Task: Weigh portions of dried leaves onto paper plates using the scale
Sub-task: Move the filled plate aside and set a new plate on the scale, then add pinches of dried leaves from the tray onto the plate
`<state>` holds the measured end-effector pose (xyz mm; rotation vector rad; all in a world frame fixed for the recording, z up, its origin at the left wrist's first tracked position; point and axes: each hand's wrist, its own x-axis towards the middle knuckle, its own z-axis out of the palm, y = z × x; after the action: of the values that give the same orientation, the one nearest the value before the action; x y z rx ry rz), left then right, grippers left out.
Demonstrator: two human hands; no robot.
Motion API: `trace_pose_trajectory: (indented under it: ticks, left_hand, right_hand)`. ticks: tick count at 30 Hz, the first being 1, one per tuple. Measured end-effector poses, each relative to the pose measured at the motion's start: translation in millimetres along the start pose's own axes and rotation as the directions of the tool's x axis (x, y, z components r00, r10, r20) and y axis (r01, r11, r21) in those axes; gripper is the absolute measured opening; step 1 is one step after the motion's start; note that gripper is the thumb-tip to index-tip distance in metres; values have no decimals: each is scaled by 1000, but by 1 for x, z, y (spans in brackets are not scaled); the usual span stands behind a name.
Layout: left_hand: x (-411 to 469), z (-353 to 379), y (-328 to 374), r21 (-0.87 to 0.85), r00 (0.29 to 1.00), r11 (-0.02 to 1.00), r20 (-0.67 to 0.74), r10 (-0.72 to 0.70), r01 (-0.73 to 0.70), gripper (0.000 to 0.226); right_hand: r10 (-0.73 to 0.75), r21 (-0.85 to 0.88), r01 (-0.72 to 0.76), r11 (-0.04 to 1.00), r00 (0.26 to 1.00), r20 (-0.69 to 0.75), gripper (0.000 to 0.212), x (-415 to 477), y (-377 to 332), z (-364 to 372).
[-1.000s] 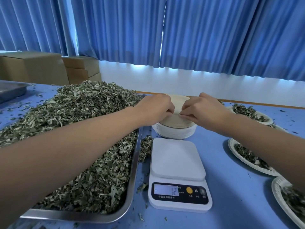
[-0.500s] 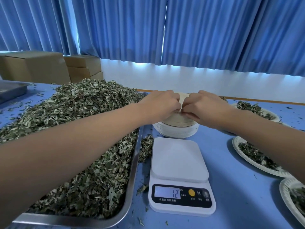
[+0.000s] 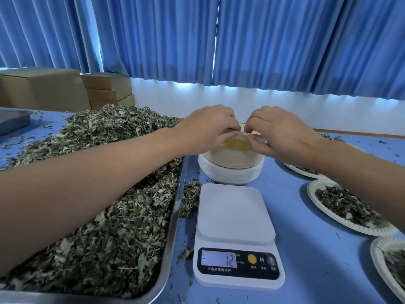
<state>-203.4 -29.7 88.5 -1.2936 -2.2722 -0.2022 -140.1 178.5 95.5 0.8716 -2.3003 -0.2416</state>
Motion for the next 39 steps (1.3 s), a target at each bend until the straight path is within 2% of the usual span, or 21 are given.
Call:
trace_pose_trajectory:
  ticks: [4, 7, 10, 14, 17, 19, 21, 23, 25, 26, 27, 29, 31, 33, 35, 37, 39]
  left_hand:
    - [-19, -6, 20, 19, 997, 998, -37, 65, -64, 23]
    - [-50, -12, 39, -4, 991, 993, -58, 118, -119, 26]
    - [-86, -9, 60, -1, 985, 985, 1, 171, -171, 23]
    - [-123, 0, 81, -23, 975, 978, 77, 206, -205, 21]
    - [-135, 0, 89, -96, 974, 983, 153, 168, -155, 25]
    - [-136, -3, 91, -215, 978, 972, 164, 128, -91, 28]
    - [-135, -6, 90, -309, 992, 950, 129, 9, 31, 33]
    - [-133, -9, 82, -270, 981, 944, 17, -193, 191, 35]
    - [-130, -12, 67, -165, 909, 903, -66, -411, 396, 30]
    - [-129, -13, 60, -74, 861, 863, -61, -504, 500, 31]
    - [-129, -14, 54, 16, 810, 810, -13, -586, 586, 37]
    - [-132, -10, 45, 109, 690, 708, 165, -705, 698, 45]
    - [-139, -2, 40, 126, 592, 660, 343, -729, 741, 42]
    - [-145, 6, 41, 150, 567, 692, 467, -679, 706, 35]
    - [-146, 9, 41, 166, 604, 742, 481, -635, 649, 28]
    - [-144, 11, 39, 149, 650, 765, 442, -619, 627, 23]
    - [-143, 10, 37, 130, 666, 762, 409, -624, 634, 22]
  right_hand:
    - [40, 16, -40, 999, 998, -46, 7, -17, -20, -5]
    - [31, 40, -28, 999, 997, -68, 15, -43, -48, -6]
    - [-13, 64, 20, 998, 995, -96, 26, -73, -82, -8]
    - [-73, 69, 81, 994, 991, -109, 23, -104, -118, -6]
    - [-33, 98, 43, 994, 994, -101, 23, -117, -133, -1]
    - [-5, 131, 20, 991, 994, -112, 24, -120, -135, 1]
    - [35, 164, -15, 986, 992, -121, 27, -120, -132, 2]
    - [173, 202, -144, 969, 976, -135, 32, -119, -127, 5]
    - [437, 290, -386, 876, 889, -139, 37, -115, -117, 9]
    - [584, 372, -509, 777, 803, -122, 37, -113, -109, 12]
    - [717, 474, -605, 640, 692, -85, 34, -111, -100, 17]
    - [887, 674, -660, 331, 462, 17, 30, -109, -84, 27]
    - [944, 748, -648, 140, 316, 97, 32, -113, -74, 41]
    - [958, 757, -652, 34, 237, 160, 36, -122, -69, 54]
    - [950, 775, -627, -70, 194, 243, 37, -128, -66, 60]
    - [938, 789, -605, -106, 204, 282, 37, -132, -64, 61]
    - [922, 787, -611, -90, 247, 298, 38, -135, -64, 59]
